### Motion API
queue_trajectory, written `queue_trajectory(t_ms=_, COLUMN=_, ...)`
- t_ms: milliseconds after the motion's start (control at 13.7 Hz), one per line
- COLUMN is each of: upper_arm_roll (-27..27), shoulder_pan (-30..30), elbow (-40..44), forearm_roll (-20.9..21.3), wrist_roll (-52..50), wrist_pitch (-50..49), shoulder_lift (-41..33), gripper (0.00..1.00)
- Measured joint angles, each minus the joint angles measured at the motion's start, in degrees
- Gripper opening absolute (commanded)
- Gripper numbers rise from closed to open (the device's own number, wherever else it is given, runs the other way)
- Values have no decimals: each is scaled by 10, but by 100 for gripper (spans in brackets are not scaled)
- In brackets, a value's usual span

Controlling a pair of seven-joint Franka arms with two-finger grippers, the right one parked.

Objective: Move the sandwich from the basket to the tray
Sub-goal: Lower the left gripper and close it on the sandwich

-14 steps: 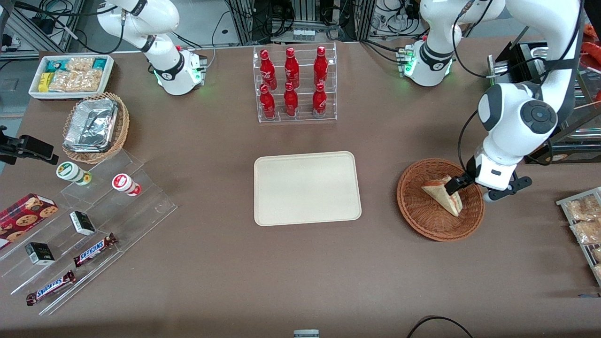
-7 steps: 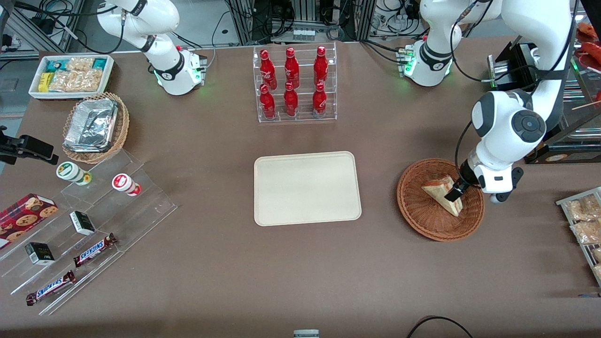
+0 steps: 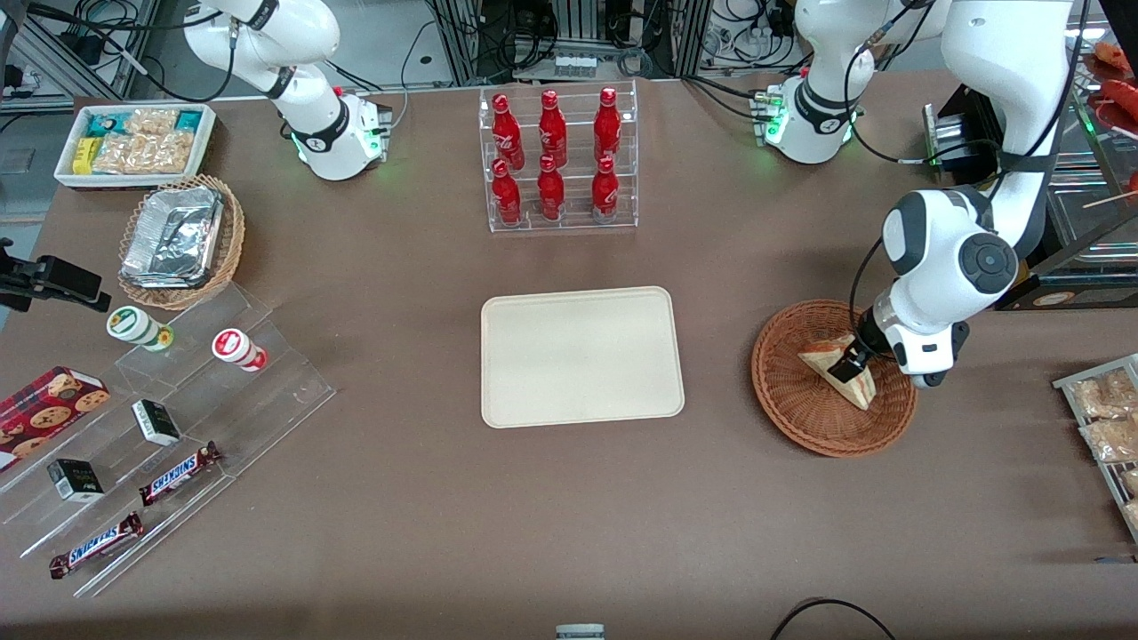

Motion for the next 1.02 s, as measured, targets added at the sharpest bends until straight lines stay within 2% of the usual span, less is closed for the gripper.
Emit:
queue_trajectory(t_ms=146, upper_arm_roll=0, shoulder_pan=0, elbow=0, forearm_roll=-3, wrist_roll=0, wrist_pitch=0, shoulder_lift=10, gripper=98)
queue_trajectory(t_ms=219, upper_arm_roll=0, shoulder_pan=0, elbow=0, forearm_roll=-3, wrist_roll=0, wrist_pitch=0, shoulder_lift=14, gripper=72)
queue_trajectory(t_ms=292, upper_arm_roll=0, shoulder_pan=0, elbow=0, forearm_roll=-3, wrist_roll=0, wrist_pitch=0, shoulder_lift=17, gripper=28)
queue_trajectory(t_ms=365, upper_arm_roll=0, shoulder_pan=0, elbow=0, forearm_roll=-3, wrist_roll=0, wrist_pitch=0, shoulder_lift=19, gripper=0)
queue_trajectory(t_ms=803, upper_arm_roll=-2, shoulder_pan=0, elbow=1, forearm_roll=5, wrist_roll=5, wrist_pitch=-5, shoulder_lift=18, gripper=0)
queue_trajectory(t_ms=1022, upper_arm_roll=-17, shoulder_pan=0, elbow=13, forearm_roll=13, wrist_roll=9, wrist_pitch=-42, shoulder_lift=3, gripper=0)
